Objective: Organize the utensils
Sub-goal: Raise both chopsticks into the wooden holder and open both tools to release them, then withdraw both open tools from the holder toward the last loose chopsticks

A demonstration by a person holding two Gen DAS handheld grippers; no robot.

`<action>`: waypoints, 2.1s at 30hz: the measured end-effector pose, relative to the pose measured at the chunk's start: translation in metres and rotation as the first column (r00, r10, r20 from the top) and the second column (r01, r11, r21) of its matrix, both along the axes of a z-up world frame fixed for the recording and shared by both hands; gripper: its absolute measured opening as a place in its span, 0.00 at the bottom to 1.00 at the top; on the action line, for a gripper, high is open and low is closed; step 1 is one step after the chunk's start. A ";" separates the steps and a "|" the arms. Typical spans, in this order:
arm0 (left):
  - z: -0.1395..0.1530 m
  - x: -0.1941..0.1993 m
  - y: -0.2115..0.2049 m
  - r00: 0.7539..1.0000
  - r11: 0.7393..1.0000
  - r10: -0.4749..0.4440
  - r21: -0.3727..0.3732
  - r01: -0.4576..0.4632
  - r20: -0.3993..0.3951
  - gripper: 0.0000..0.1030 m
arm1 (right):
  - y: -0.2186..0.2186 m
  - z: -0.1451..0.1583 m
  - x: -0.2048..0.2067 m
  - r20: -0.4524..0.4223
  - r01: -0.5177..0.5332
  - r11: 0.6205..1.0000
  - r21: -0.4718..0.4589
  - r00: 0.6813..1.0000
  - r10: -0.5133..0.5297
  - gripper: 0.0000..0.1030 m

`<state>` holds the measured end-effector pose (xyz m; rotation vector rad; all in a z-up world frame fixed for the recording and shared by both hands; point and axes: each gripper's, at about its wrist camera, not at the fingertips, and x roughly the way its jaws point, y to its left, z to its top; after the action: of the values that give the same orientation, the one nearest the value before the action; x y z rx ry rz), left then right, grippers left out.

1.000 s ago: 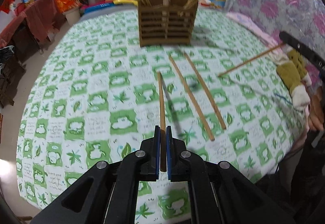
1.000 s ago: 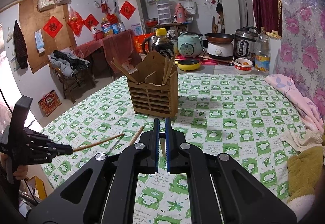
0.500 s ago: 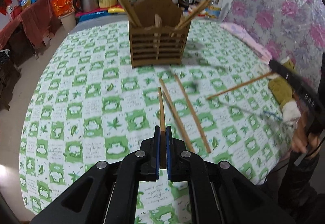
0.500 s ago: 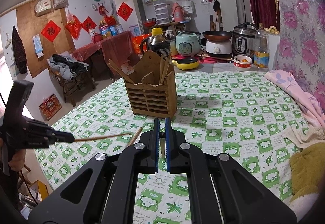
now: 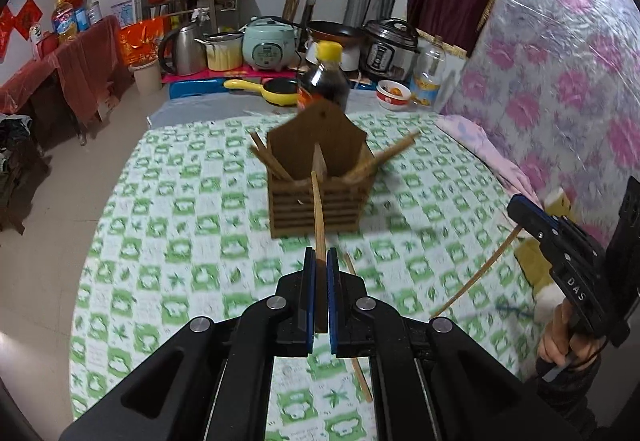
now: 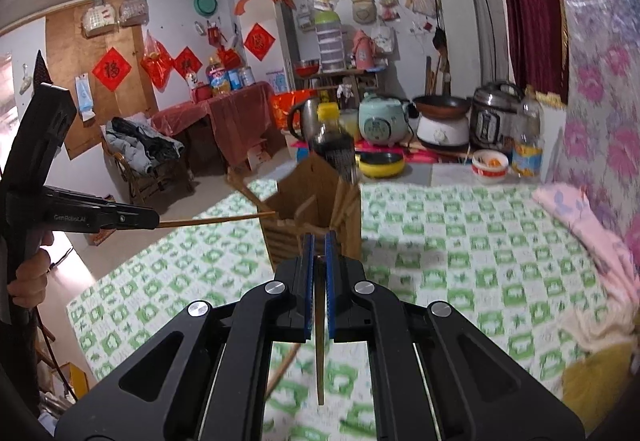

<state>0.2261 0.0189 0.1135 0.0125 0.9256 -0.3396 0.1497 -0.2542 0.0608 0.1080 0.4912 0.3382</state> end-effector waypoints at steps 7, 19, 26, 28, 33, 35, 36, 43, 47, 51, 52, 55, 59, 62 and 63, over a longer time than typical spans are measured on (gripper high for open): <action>0.003 0.047 -0.010 0.997 0.998 0.012 0.059 -0.007 -0.078 0.06 | 0.007 0.038 0.038 0.062 0.006 0.999 0.041 0.998 -0.009 0.06; -0.022 0.122 -0.023 0.984 0.997 0.029 0.075 -0.016 -0.174 0.06 | 0.018 0.066 0.125 0.136 0.070 0.989 0.130 0.987 -0.088 0.06; -0.040 0.155 -0.027 0.985 0.999 0.045 0.036 -0.040 -0.166 0.08 | 0.032 0.008 0.176 0.014 0.046 0.994 0.096 0.999 -0.047 0.11; -0.037 0.155 -0.026 0.987 0.999 0.041 0.002 -0.041 -0.157 0.40 | 0.026 0.003 0.174 -0.004 0.043 0.994 0.105 0.999 -0.043 0.11; -0.014 0.137 -0.021 0.996 0.997 0.071 0.004 -0.071 -0.046 0.63 | 0.011 0.022 0.139 0.066 0.064 0.993 0.099 0.995 -0.070 0.24; -0.004 0.124 -0.021 0.997 0.996 0.082 0.025 -0.082 -0.004 0.70 | 0.008 0.029 0.124 0.086 0.068 0.993 0.096 0.993 -0.076 0.40; 0.001 0.115 -0.020 0.995 0.994 0.095 0.044 -0.096 0.028 0.76 | 0.007 0.032 0.112 0.099 0.070 0.993 0.096 0.992 -0.080 0.44; 0.004 0.040 -0.013 0.966 0.976 0.155 0.121 -0.183 0.209 0.90 | 0.003 0.026 0.032 0.130 0.087 0.992 0.091 0.987 -0.098 0.73; -0.011 -0.016 -0.014 0.943 0.969 0.168 0.130 -0.212 0.288 0.90 | -0.001 0.011 -0.019 0.134 0.108 0.991 0.080 0.984 -0.118 0.77; -0.024 -0.068 -0.016 0.915 0.967 0.175 0.111 -0.230 0.364 0.94 | 0.002 -0.001 -0.059 0.149 0.112 0.992 0.065 0.981 -0.121 0.85; -0.027 -0.075 -0.017 0.910 0.966 0.177 0.109 -0.233 0.374 0.94 | 0.004 -0.005 -0.065 0.153 0.113 0.992 0.057 0.981 -0.120 0.88; -0.043 -0.094 -0.021 0.900 0.961 0.181 0.124 -0.248 0.398 0.94 | 0.011 -0.021 -0.075 0.146 0.114 0.993 0.018 0.983 -0.115 0.93; -0.086 -0.097 -0.024 0.911 0.949 0.185 0.172 -0.262 0.369 0.94 | 0.024 -0.058 -0.070 0.066 0.111 0.993 -0.044 0.992 -0.108 0.94; -0.129 -0.087 -0.021 0.942 0.941 0.192 0.220 -0.257 0.277 0.94 | 0.028 -0.097 -0.054 -0.061 0.098 0.993 -0.066 0.993 -0.102 0.94; -0.139 -0.084 -0.019 0.948 0.939 0.193 0.231 -0.253 0.253 0.94 | 0.028 -0.109 -0.050 -0.096 0.094 0.993 -0.069 0.990 -0.101 0.94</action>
<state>0.1417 -0.0001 -0.0255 0.1837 0.7291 0.0004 0.0999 -0.2261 -0.0478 0.0863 0.5929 0.2216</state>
